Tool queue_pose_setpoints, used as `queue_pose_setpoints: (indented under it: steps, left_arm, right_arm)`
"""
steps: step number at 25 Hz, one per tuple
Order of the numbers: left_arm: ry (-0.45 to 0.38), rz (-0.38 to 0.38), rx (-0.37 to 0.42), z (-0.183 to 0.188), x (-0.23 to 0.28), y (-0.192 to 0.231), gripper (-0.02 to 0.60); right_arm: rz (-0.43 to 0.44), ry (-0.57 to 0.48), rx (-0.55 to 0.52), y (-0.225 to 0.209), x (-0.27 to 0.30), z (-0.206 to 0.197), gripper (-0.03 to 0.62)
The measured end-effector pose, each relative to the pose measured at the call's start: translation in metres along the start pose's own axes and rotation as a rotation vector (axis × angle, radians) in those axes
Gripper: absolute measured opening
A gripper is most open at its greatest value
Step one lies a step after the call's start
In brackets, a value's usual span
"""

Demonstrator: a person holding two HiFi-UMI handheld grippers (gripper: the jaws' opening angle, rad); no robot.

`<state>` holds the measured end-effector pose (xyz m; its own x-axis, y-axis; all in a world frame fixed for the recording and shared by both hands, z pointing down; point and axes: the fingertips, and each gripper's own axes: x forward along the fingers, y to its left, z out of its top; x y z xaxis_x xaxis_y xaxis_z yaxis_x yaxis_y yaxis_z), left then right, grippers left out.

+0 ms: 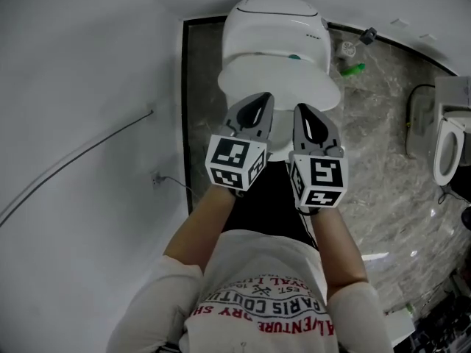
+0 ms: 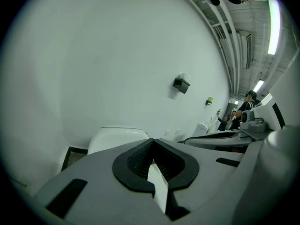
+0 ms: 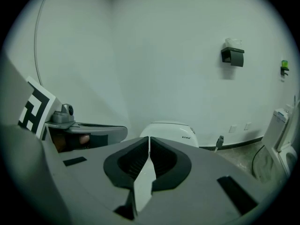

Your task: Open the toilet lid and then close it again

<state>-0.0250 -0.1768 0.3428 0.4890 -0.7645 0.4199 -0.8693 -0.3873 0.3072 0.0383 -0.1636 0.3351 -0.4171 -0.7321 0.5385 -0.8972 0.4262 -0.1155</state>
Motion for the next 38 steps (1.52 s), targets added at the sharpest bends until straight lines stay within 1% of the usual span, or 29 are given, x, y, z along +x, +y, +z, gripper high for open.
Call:
queue_pose_setpoints:
  steps: [4, 8, 13, 18, 22, 24, 32, 38]
  left_arm:
    - [0.0, -0.006, 0.014, -0.022, -0.012, -0.006, 0.006]
    - [0.002, 0.0, 0.028, -0.048, -0.021, -0.015, 0.006]
    - [0.022, 0.009, 0.0, -0.09, -0.034, -0.021, 0.006]
    - [0.046, 0.038, -0.004, -0.135, -0.043, -0.022, 0.006]
    - [0.089, 0.047, -0.007, -0.171, -0.043, -0.031, 0.006]
    - [0.098, 0.047, -0.015, -0.186, -0.045, -0.033, 0.006]
    - [0.109, 0.054, -0.066, -0.253, -0.046, -0.027, 0.006]
    - [0.137, 0.066, -0.094, -0.301, -0.04, -0.021, 0.006]
  right_arm:
    - [0.003, -0.004, 0.073, 0.005, -0.01, -0.022, 0.015]
    - [0.014, 0.005, 0.066, 0.011, -0.021, -0.049, 0.015]
    - [0.046, 0.045, 0.091, 0.02, -0.031, -0.091, 0.015]
    - [0.068, 0.09, 0.093, 0.033, -0.035, -0.136, 0.015]
    - [0.08, 0.138, 0.092, 0.035, -0.039, -0.172, 0.015]
    - [0.082, 0.154, 0.089, 0.037, -0.039, -0.188, 0.015]
    - [0.101, 0.207, 0.107, 0.045, -0.031, -0.257, 0.014]
    - [0.101, 0.239, 0.109, 0.045, -0.019, -0.307, 0.014]
